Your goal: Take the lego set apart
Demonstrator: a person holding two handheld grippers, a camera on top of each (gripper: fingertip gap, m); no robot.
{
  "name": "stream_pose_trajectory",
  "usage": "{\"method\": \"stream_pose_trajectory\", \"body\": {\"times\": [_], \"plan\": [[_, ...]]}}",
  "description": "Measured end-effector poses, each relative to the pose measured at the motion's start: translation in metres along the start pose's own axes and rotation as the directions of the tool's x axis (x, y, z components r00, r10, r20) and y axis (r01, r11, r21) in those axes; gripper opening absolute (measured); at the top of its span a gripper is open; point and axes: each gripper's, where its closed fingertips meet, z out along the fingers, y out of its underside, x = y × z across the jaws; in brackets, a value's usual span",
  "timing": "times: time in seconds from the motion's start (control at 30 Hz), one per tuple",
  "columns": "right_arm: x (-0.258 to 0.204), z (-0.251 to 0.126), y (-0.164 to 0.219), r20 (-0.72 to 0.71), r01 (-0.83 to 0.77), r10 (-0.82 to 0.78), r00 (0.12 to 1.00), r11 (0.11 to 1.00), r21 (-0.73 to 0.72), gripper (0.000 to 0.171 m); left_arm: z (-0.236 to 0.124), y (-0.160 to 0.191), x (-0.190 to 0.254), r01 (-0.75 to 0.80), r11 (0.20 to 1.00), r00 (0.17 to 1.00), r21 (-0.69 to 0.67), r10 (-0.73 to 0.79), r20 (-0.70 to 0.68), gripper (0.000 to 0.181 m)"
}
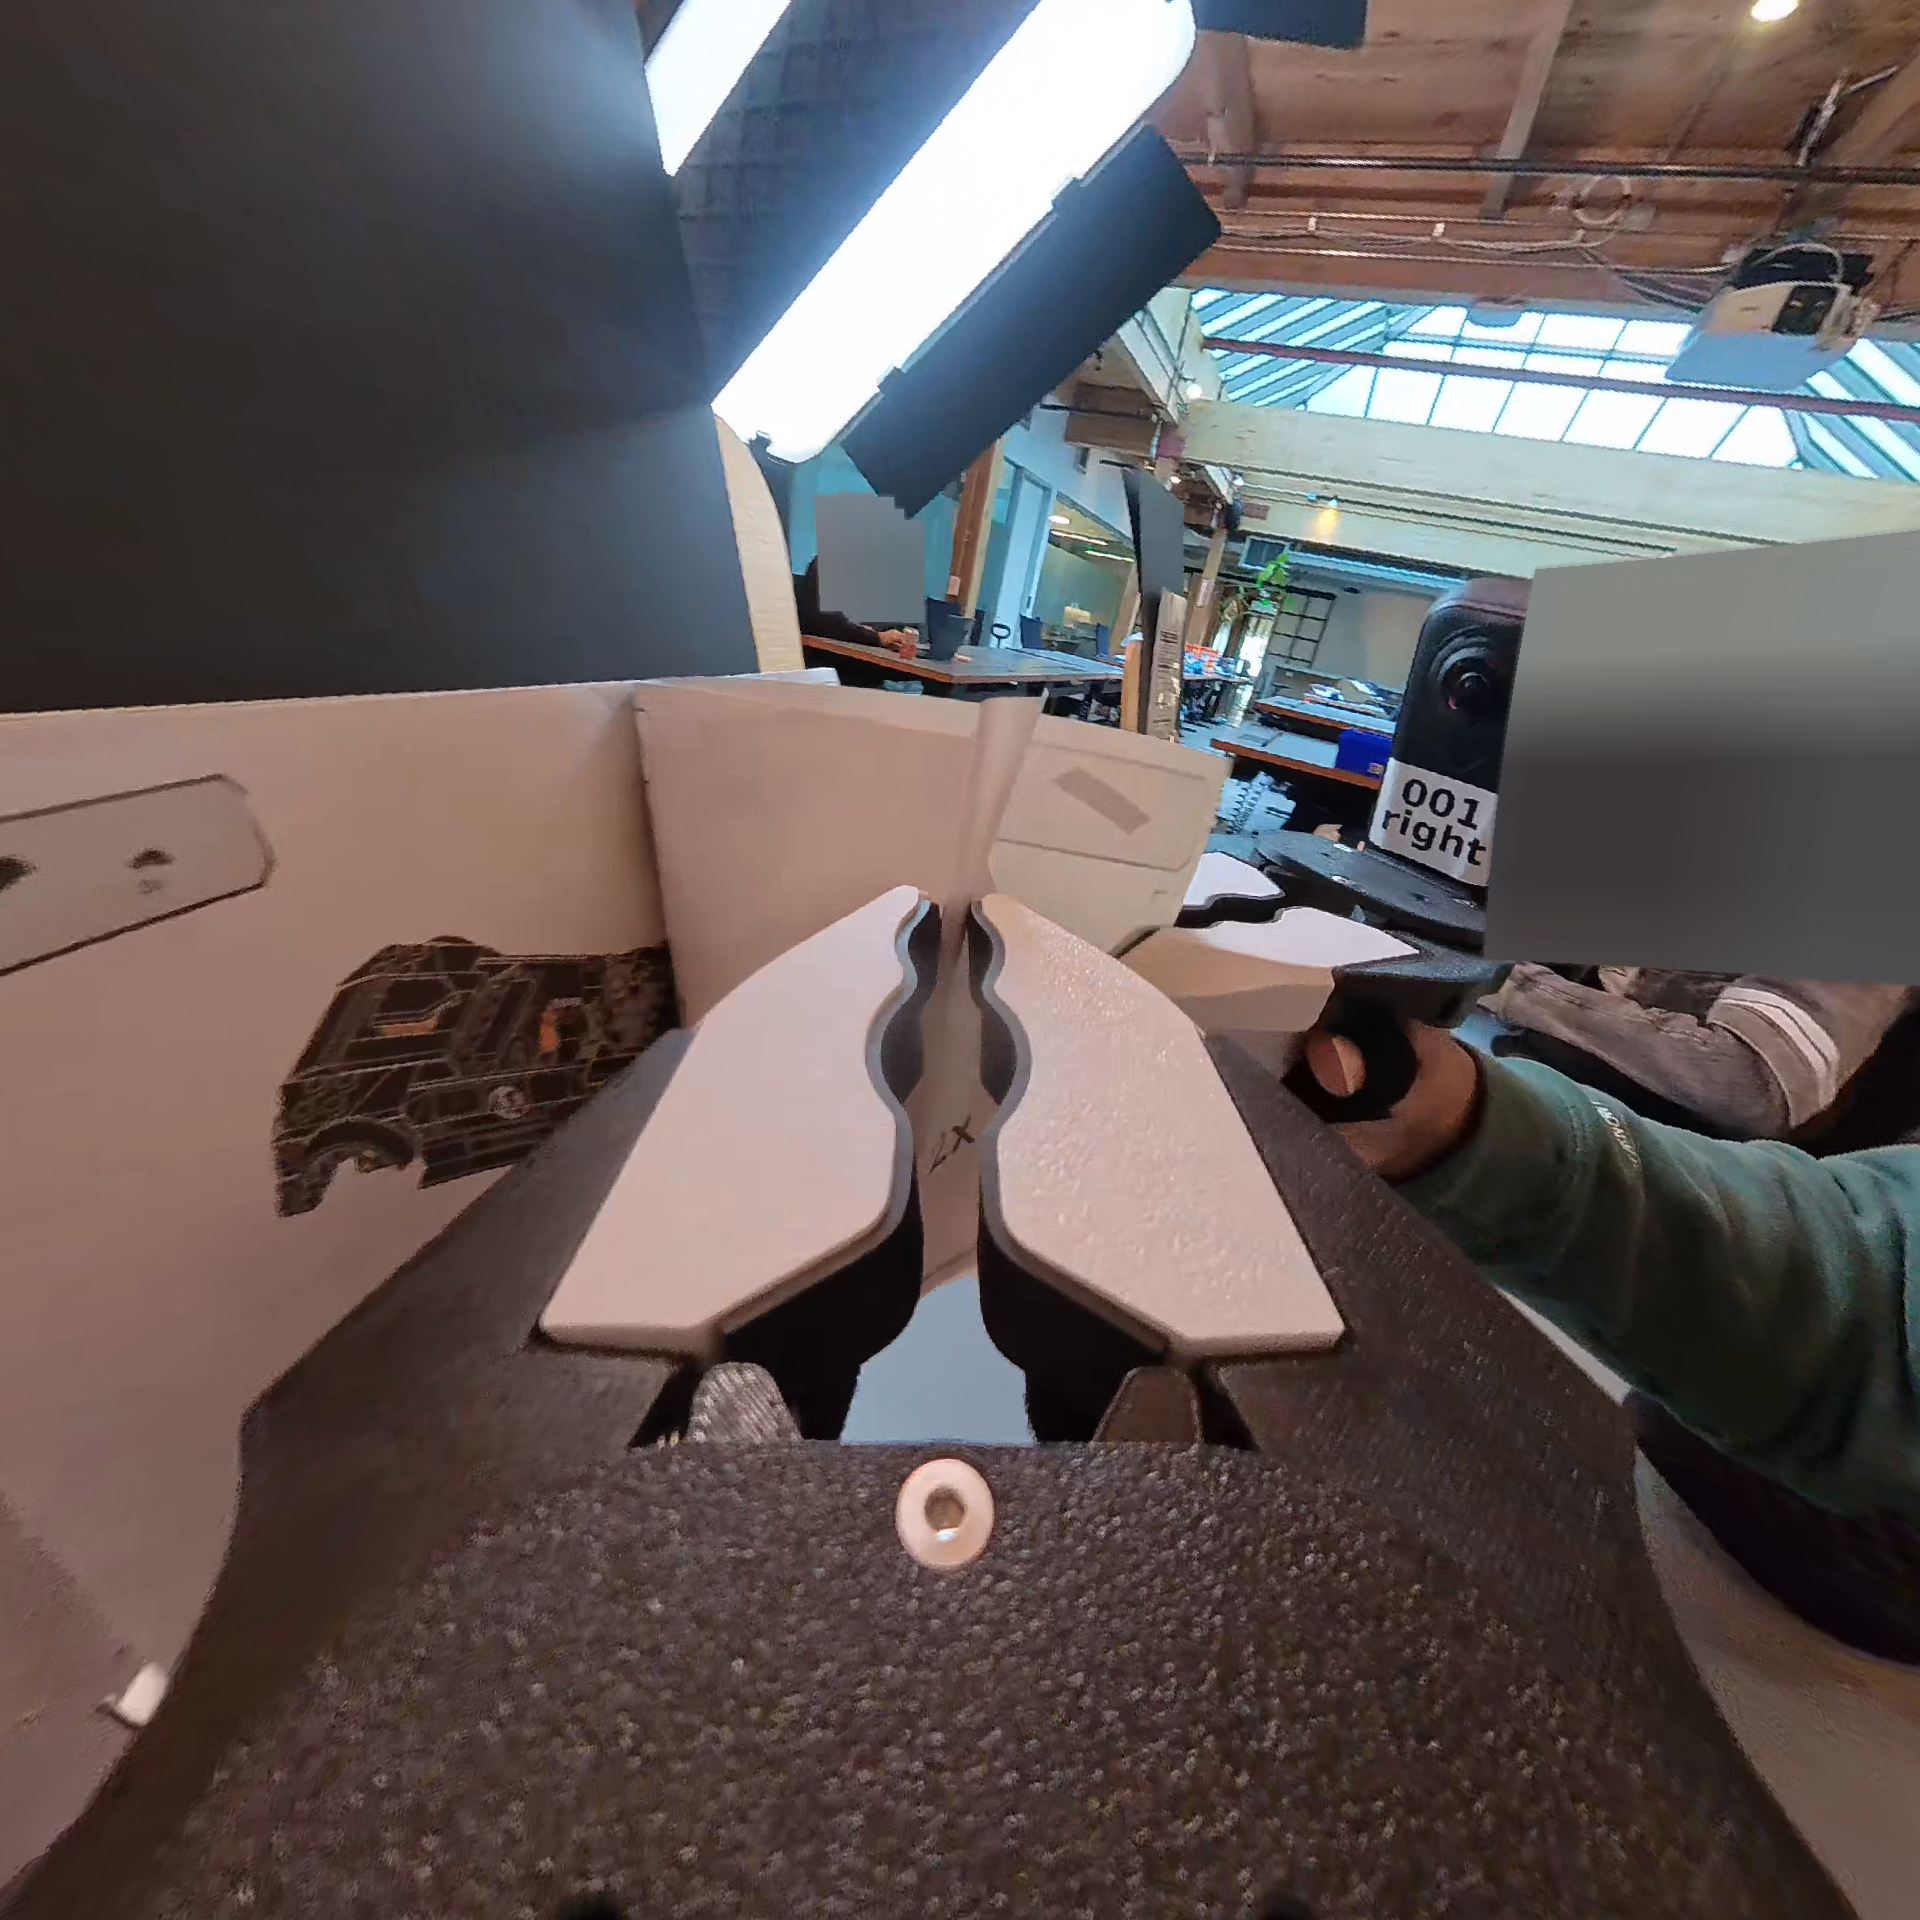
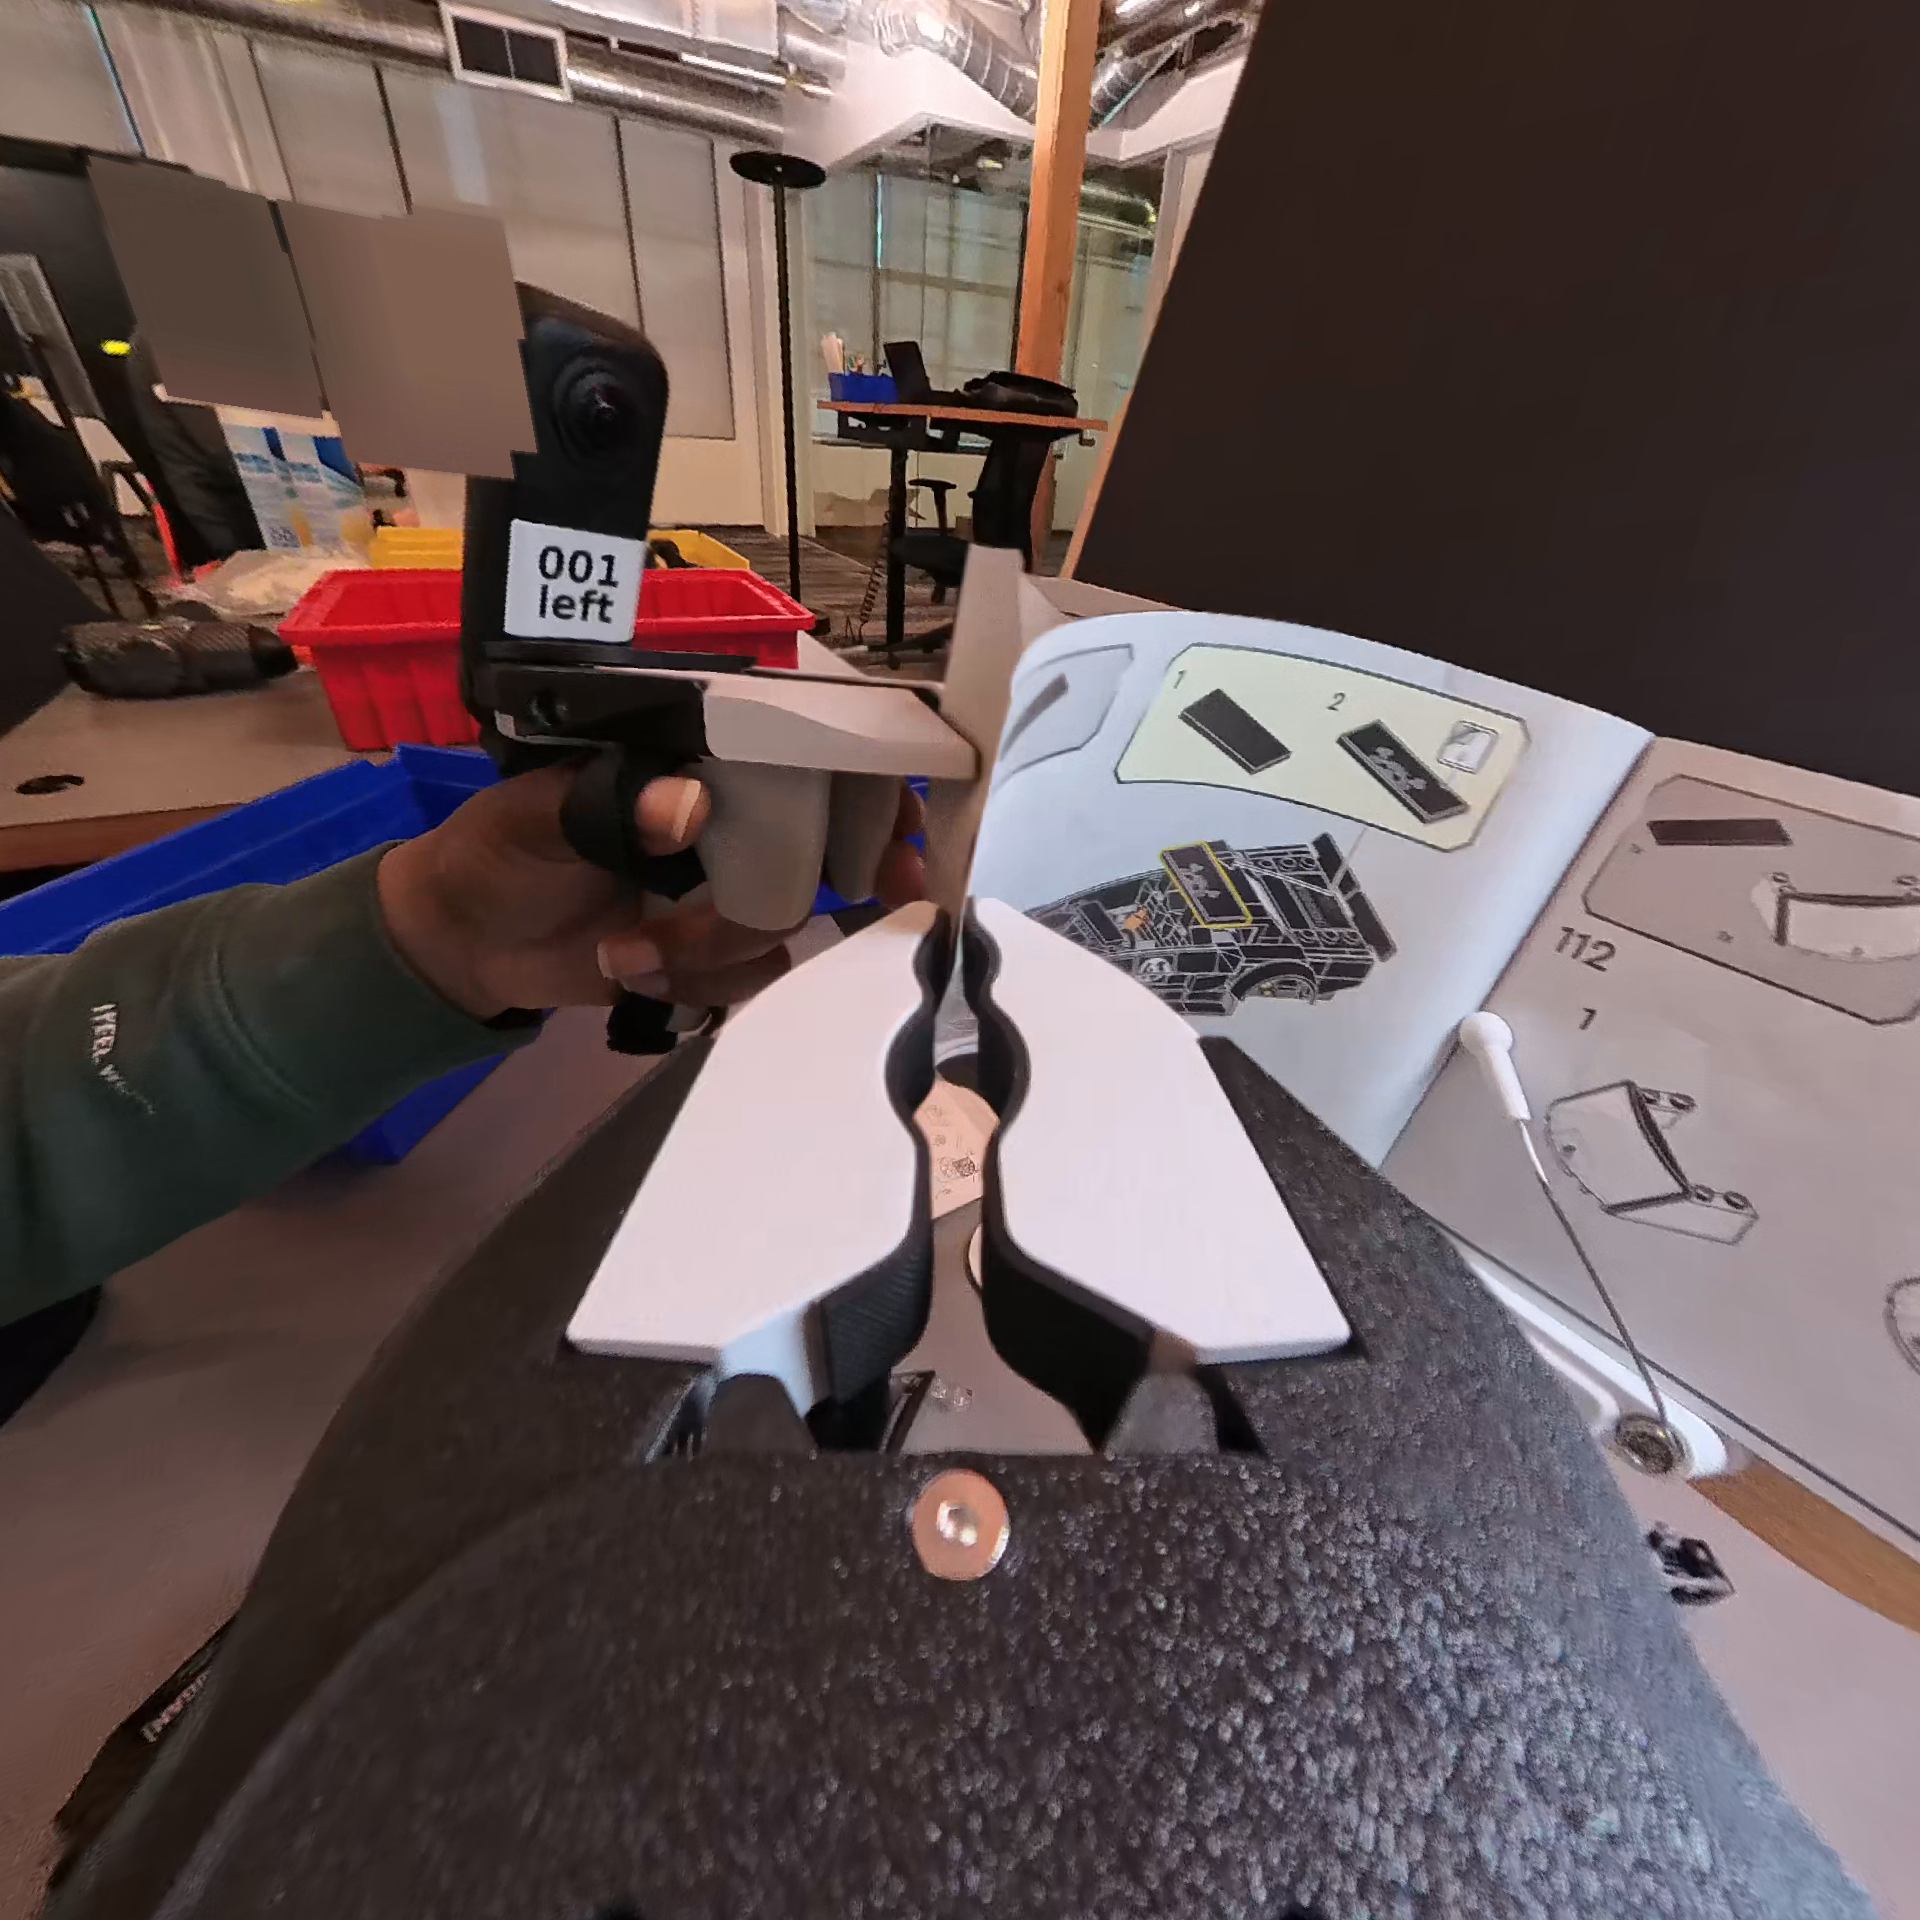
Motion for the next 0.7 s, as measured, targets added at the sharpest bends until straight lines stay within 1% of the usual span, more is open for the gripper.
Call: {"method": "stream_pose_trajectory", "body": {"times": [0.1,0.13,0.17,0.2,0.27,0.33,0.37,0.4,0.43,0.47,0.5,0.53,0.57,0.6,0.63,0.7], "plan": [[0.007,-0.005,0.0,-0.016,-0.013,0.013,1.0,1.0,0.005,0.0,-0.011,-0.004,-0.012,-0.011,1.0,0.998,0.008,0.01,0.061,0.005],[0.01,-0.008,-0.001,-0.027,-0.013,0.013,1.0,1.0,0.008,0.0,-0.017,-0.004,-0.02,-0.02,1.0,0.994,-0.001,0.02,0.107,0.005],[0.015,-0.011,-0.001,-0.043,-0.013,0.013,0.999,1.0,0.008,0.0,-0.026,-0.003,-0.033,-0.033,0.999,0.982,-0.025,0.037,0.187,0.006],[0.021,-0.016,-0.001,-0.069,-0.012,0.011,0.998,1.0,0.0,0.0,-0.04,-0.003,-0.052,-0.048,0.998,0.952,-0.049,0.06,0.299,0.009],[0.037,-0.027,0.0,-0.125,-0.004,0.002,0.992,1.0,-0.018,0.0,-0.079,-0.015,-0.085,-0.08,0.995,0.832,-0.052,0.096,0.547,0.015],[0.052,-0.039,0.001,-0.171,-0.02,0.015,0.985,0.999,-0.029,0.0,-0.116,-0.043,-0.089,-0.179,0.984,0.712,-0.004,0.133,0.689,0.016],[0.061,-0.044,0.003,-0.198,-0.032,0.024,0.98,0.999,-0.038,0.0,-0.124,-0.056,-0.081,-0.247,0.969,0.678,0.003,0.17,0.715,0.015],[0.067,-0.049,0.005,-0.214,-0.042,0.032,0.976,0.998,-0.043,0.0,-0.123,-0.066,-0.067,-0.301,0.954,0.675,0.004,0.21,0.707,0.011],[0.072,-0.053,0.005,-0.22,-0.052,0.041,0.975,0.998,-0.044,0.0,-0.113,-0.071,-0.052,-0.334,0.942,0.699,-0.002,0.25,0.671,0.008],[0.074,-0.056,0.005,-0.221,-0.061,0.051,0.974,0.997,-0.042,0.0,-0.098,-0.068,-0.039,-0.34,0.94,0.732,-0.029,0.284,0.619,0.01],[0.076,-0.058,0.005,-0.219,-0.066,0.056,0.974,0.997,-0.04,0.0,-0.08,-0.06,-0.028,-0.332,0.94,0.767,-0.079,0.318,0.557,0.016],[0.076,-0.06,0.004,-0.221,-0.065,0.055,0.974,0.997,-0.036,0.0,-0.062,-0.049,-0.019,-0.328,0.934,0.796,-0.141,0.353,0.492,0.027],[0.075,-0.061,0.003,-0.219,-0.06,0.052,0.974,0.998,-0.031,0.0,-0.044,-0.039,-0.012,-0.35,0.916,0.807,-0.198,0.402,0.434,0.037],[0.073,-0.061,0.001,-0.211,-0.053,0.046,0.976,0.998,-0.028,0.0,-0.028,-0.03,-0.007,-0.399,0.883,0.797,-0.247,0.468,0.383,0.045],[0.068,-0.061,0.0,-0.194,-0.04,0.033,0.98,0.999,-0.028,0.0,-0.013,-0.024,-0.005,-0.463,0.834,0.764,-0.299,0.547,0.342,0.051],[0.058,-0.06,0.001,-0.155,0.014,-0.022,0.988,0.999,-0.053,0.0,0.011,-0.019,-0.002,-0.609,0.692,0.653,-0.387,0.715,0.25,0.055]]}}
